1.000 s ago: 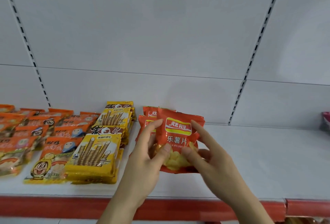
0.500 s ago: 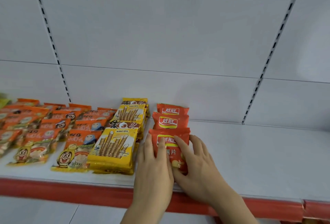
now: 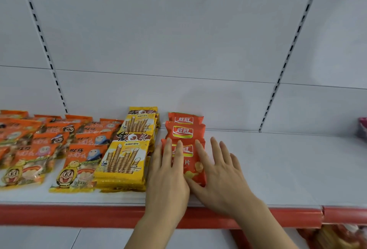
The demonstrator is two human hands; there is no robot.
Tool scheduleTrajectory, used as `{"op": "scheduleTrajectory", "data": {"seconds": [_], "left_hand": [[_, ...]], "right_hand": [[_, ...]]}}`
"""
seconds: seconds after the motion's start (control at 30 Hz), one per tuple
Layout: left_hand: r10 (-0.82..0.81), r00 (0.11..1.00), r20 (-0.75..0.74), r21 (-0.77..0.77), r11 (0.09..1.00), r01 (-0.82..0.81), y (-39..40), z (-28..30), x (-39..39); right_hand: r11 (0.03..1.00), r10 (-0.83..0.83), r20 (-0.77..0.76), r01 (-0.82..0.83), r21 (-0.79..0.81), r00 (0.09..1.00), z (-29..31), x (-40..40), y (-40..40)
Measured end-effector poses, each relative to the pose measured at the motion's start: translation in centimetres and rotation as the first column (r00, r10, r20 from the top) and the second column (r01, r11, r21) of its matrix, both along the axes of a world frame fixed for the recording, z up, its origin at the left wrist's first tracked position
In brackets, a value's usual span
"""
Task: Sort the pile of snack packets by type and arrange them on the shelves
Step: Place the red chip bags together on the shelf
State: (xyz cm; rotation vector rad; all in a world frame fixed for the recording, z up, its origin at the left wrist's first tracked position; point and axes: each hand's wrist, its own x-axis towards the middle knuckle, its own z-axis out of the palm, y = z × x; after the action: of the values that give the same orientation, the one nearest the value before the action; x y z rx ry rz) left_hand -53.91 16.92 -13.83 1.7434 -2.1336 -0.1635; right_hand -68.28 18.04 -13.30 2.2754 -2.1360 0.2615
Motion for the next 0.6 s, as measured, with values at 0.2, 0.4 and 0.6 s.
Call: {"op": "scheduleTrajectory", "data": {"seconds": [0.2, 0.4, 0.6], "left_hand": [[-0.119, 0.982, -0.144, -0.421, 0.906, 0.048, 0.6, 0.6, -2.5], [-0.241, 0.963, -0.117, -0.389, 0.904, 0.178, 3.0, 0.8, -10.2], [-0.298, 0.951, -0.080, -0.329, 0.909, 0.257, 7.7, 0.6, -24.3]], "right_hand": [[0.970, -0.163, 0.030, 0.166, -0.177, 0.986, 1.1, -3.3, 2.3], [0.944, -0.272, 0.043, 0.275, -0.181, 0.961, 1.2, -11.0, 7.3], [0.887, -0.409, 0.085, 0.418, -0.195, 0.909, 2.0, -24.4, 14.8]]}}
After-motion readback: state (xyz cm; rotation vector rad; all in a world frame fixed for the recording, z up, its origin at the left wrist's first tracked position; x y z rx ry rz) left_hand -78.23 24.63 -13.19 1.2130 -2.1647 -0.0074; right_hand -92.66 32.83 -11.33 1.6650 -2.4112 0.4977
